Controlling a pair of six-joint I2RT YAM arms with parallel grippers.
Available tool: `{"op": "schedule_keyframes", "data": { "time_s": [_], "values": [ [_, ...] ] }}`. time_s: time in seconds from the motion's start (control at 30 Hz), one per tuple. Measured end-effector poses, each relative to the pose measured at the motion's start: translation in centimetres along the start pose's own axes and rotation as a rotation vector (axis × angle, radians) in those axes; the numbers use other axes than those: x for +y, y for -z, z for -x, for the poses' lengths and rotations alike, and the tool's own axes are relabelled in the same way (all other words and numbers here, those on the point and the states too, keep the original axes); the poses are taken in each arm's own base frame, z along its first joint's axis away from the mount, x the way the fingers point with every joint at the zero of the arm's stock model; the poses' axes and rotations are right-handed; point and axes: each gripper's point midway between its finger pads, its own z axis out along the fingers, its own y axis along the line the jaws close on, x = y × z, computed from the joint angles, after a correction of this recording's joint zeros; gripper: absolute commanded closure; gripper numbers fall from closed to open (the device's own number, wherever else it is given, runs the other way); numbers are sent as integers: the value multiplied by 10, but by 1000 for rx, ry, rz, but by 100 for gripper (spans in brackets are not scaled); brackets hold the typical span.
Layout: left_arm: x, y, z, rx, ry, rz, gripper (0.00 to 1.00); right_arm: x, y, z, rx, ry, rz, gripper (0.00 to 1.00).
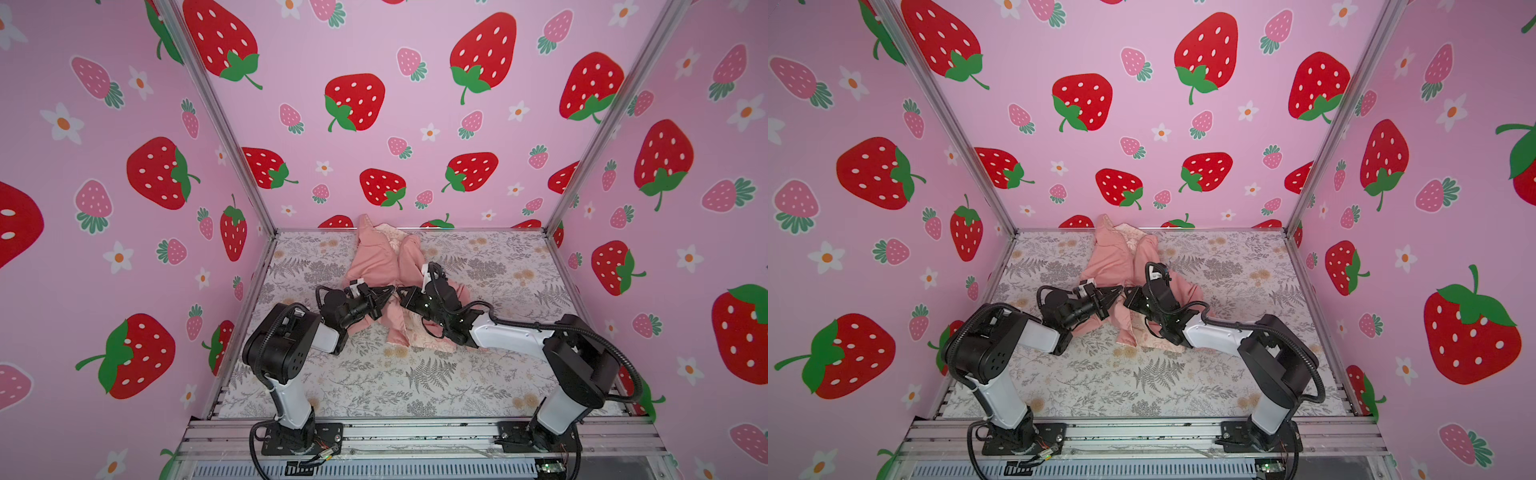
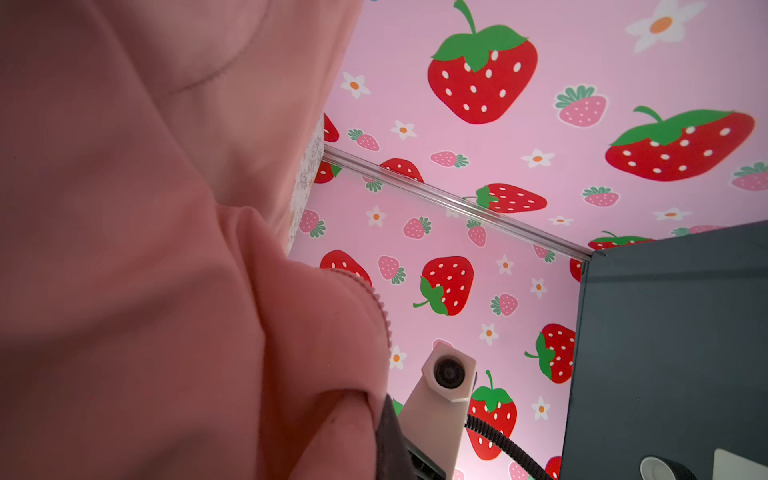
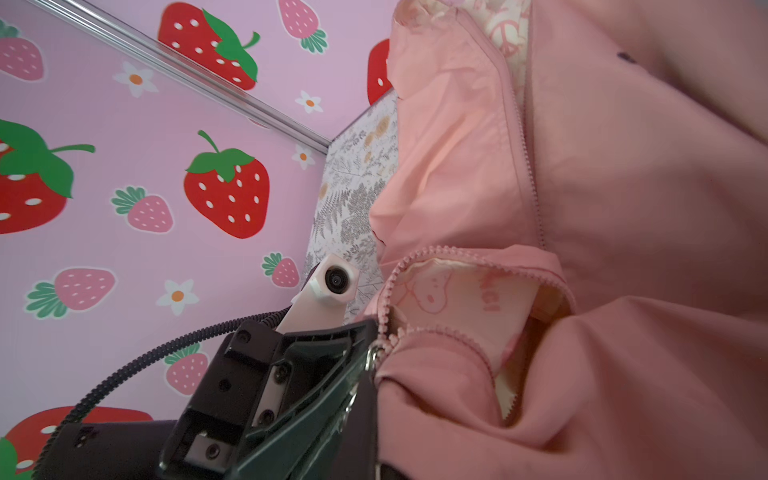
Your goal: Zip up the jacket
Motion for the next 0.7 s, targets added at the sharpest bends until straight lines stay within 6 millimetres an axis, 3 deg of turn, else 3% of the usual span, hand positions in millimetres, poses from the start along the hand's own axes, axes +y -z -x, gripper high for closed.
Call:
{"op": "schedule_keyframes", "data": {
  "time_s": [0.37, 0.7],
  "values": [
    [0, 1, 1, -11, -1, -5, 100, 0, -1, -2, 11, -68, 29, 100],
    [-11, -1, 0, -3, -22, -27, 100, 6, 1, 4, -17, -129, 81, 100]
  ]
}}
